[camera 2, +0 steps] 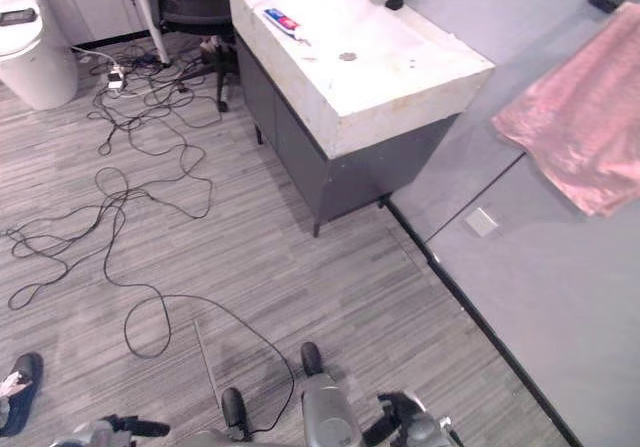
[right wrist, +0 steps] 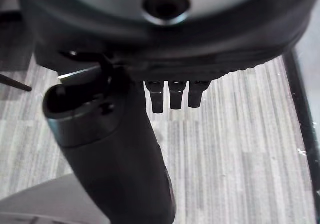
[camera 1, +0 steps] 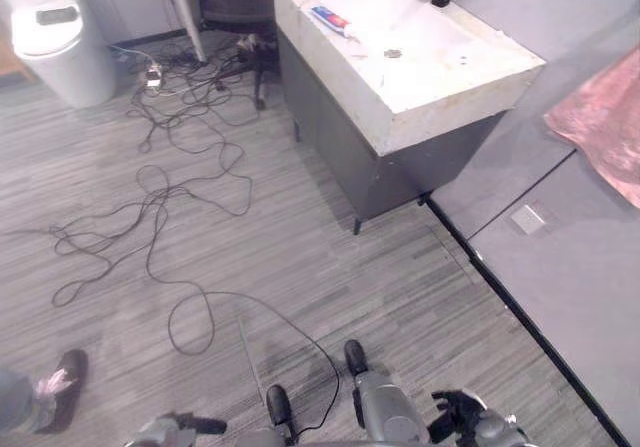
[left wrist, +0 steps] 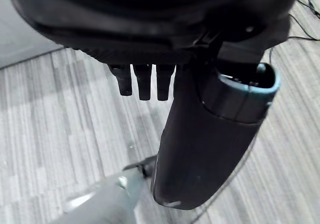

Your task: Organize the bathroom.

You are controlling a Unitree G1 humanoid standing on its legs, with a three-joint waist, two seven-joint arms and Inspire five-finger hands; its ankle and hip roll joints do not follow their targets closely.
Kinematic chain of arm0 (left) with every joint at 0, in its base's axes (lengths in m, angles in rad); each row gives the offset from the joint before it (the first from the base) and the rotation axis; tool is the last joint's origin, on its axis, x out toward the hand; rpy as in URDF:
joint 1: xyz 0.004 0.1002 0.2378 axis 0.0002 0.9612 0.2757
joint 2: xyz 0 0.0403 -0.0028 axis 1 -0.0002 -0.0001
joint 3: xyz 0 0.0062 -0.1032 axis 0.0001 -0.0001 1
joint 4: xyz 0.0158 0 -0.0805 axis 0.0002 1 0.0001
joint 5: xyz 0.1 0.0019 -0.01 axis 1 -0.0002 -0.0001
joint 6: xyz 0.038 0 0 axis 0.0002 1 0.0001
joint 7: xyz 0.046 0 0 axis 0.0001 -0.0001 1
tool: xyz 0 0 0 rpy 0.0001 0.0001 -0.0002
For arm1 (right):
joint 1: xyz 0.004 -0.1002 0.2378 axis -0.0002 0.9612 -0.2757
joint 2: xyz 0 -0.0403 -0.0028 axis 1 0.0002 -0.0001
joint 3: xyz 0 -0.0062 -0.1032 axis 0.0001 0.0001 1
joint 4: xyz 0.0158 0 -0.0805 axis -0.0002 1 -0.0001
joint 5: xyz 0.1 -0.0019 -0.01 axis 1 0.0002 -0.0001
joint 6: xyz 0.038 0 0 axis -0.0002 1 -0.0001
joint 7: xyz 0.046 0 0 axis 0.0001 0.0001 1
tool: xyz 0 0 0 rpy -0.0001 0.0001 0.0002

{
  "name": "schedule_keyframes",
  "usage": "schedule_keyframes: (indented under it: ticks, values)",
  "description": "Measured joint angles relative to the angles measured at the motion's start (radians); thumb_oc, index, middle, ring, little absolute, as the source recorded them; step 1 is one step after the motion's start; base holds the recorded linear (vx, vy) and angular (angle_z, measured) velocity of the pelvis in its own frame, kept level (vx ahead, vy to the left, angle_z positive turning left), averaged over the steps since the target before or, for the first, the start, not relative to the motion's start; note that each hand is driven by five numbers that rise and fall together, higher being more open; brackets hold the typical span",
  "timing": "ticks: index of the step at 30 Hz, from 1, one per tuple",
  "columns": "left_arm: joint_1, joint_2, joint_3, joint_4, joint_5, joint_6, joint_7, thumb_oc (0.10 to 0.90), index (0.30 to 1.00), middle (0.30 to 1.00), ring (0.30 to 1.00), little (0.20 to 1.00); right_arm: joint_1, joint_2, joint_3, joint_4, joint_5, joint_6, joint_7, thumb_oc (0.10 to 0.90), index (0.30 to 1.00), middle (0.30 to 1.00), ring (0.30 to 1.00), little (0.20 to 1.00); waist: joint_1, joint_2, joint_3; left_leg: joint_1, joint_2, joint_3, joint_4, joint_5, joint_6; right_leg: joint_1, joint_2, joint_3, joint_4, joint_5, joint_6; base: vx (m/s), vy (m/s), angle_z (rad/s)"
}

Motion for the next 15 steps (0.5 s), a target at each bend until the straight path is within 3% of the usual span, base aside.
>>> schedule_keyframes:
  ticks: [1, 3, 7, 9, 10, 12, 13, 15]
  values:
    - [0.004, -0.008, 0.0, -0.003, 0.0, -0.004, -0.001, 0.8, 0.9, 0.9, 0.9, 0.9, 0.003, 0.0, 0.0, 0.009, 0.0, -0.003, 0.0, 0.8, 0.9, 0.9, 0.9, 0.9, 0.001, 0.006, -0.006, 0.0, 0.004, -0.003, -0.001, -0.001, -0.002, 0.003, 0.004, 0.004, -0.01, 0.007, -0.021, 0.21, -0.134, 0.1]
    - [0.022, -0.044, -0.004, -0.011, 0.001, -0.008, -0.011, 0.8, 0.9, 0.9, 0.9, 0.9, 0.013, -0.004, 0.0, 0.009, 0.0, -0.003, -0.007, 0.8, 0.9, 0.9, 0.9, 0.9, -0.001, 0.056, -0.035, 0.002, 0.053, -0.011, 0.022, -0.008, -0.032, 0.064, 0.051, 0.0, -0.099, 0.026, -0.051, 0.22, -0.141, -0.07]
    - [0.006, -0.062, -0.001, 0.004, -0.001, 0.002, -0.002, 0.8, 0.9, 0.9, 0.9, 0.9, -0.007, -0.006, 0.011, -0.024, 0.001, -0.005, -0.014, 0.8, 0.9, 0.9, 0.9, 0.9, -0.01, 0.054, -0.052, -0.054, 0.083, -0.058, 0.172, -0.028, -0.068, 0.088, 0.069, -0.006, -0.112, 0.009, -0.096, 0.19, -0.17, -0.02]
    - [-0.027, -0.073, 0.0, 0.024, -0.004, 0.002, 0.006, 0.8, 0.9, 0.9, 0.9, 0.9, -0.024, -0.004, 0.01, -0.033, 0.001, -0.005, -0.019, 0.8, 0.9, 0.9, 0.9, 0.9, -0.013, 0.035, -0.063, -0.124, 0.089, -0.088, 0.308, -0.026, -0.11, 0.082, 0.075, -0.017, -0.093, -0.007, -0.128, 0.18, -0.207, 0.11]
    - [-0.057, -0.07, -0.001, 0.038, -0.008, 0.002, 0.025, 0.8, 0.9, 0.9, 0.9, 0.9, -0.039, -0.002, 0.015, -0.031, 0.002, -0.009, -0.02, 0.8, 0.9, 0.9, 0.9, 0.9, -0.024, 0.022, -0.063, -0.219, 0.096, -0.111, 0.486, -0.031, -0.127, 0.065, 0.069, -0.02, -0.05, -0.032, -0.14, 0.28, -0.028, 0.22]
    - [-0.06, -0.076, -0.004, 0.016, -0.039, 0.003, 0.042, 0.8, 0.9, 0.9, 0.9, 0.9, -0.071, -0.001, 0.035, -0.022, 0.009, -0.008, -0.028, 0.8, 0.9, 0.9, 0.9, 0.9, -0.018, 0.003, -0.053, -0.406, 0.126, -0.171, 0.809, 0.031, -0.17, 0.087, 0.096, -0.014, -0.025, -0.056, -0.167, 0.46, 0.158, 0.05]
    - [-0.06, -0.075, 0.0, -0.007, -0.07, -0.007, 0.042, 0.8, 0.9, 0.9, 0.9, 0.9, -0.076, -0.005, 0.038, -0.01, 0.01, -0.006, -0.031, 0.8, 0.9, 0.9, 0.9, 0.9, -0.001, -0.003, -0.05, -0.439, 0.131, -0.166, 0.772, 0.004, -0.136, 0.112, 0.104, -0.006, -0.039, -0.057, -0.166, 0.43, 0.317, -0.24]
    - [-0.051, -0.073, -0.005, -0.021, -0.079, -0.014, 0.041, 0.8, 0.9, 0.9, 0.9, 0.9, -0.075, -0.021, 0.039, -0.003, 0.008, -0.006, -0.031, 0.8, 0.9, 0.9, 0.9, 0.9, 0.004, 0.005, -0.054, -0.431, 0.134, -0.145, 0.608, -0.001, -0.122, 0.126, 0.122, 0.003, -0.055, -0.059, -0.165, 0.33, 0.262, -0.34]
